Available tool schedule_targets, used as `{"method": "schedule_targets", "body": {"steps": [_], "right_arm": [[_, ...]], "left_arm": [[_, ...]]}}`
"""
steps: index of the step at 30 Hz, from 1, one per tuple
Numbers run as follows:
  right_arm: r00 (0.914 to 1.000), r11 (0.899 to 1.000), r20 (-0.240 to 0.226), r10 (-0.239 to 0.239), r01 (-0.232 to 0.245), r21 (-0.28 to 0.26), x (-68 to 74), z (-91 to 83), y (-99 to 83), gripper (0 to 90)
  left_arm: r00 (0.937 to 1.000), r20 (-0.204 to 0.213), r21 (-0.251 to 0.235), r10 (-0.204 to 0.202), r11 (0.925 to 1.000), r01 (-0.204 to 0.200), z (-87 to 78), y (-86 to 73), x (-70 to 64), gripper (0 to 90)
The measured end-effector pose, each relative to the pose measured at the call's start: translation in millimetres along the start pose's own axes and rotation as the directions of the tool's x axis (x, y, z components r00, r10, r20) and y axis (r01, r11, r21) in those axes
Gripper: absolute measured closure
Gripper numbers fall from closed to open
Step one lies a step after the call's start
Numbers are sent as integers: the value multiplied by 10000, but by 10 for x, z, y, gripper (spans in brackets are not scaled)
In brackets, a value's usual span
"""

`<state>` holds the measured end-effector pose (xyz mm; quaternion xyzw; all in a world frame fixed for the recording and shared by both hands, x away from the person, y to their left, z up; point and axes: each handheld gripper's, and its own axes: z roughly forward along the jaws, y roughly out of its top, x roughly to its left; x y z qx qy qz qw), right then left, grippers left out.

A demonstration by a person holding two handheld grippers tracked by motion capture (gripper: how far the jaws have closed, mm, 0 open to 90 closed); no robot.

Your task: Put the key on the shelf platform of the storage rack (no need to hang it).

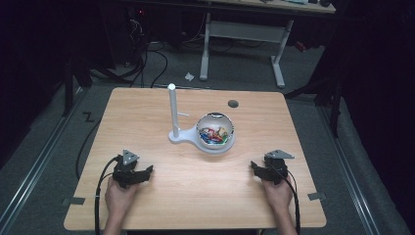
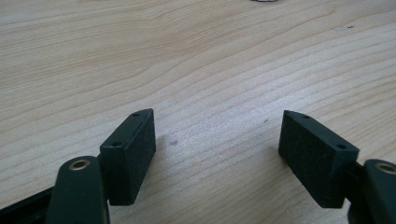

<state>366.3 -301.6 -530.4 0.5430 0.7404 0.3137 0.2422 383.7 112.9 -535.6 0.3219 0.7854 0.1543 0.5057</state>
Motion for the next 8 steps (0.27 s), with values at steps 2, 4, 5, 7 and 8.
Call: {"method": "schedule_targets", "body": {"steps": [2,4,5,7,8], "right_arm": [[10000,10000,-4,0,0,5,0,0,0,379],[10000,10000,-10,-16,16,9,0,1,1,375],[10000,10000,-10,-16,16,9,0,1,1,375],[10000,10000,-10,-16,16,9,1,1,1,375],[10000,10000,-9,-17,17,9,0,1,1,376]], "left_arm": [[10000,-9,0,-20,10000,20,0,0,-1,277],[10000,-18,-3,-33,10000,33,0,0,-2,277],[10000,-10,2,-27,10000,27,0,0,-2,277],[10000,-12,2,-31,10000,31,0,0,-2,277],[10000,-23,-8,-61,10000,61,1,-1,-4,277]]}}
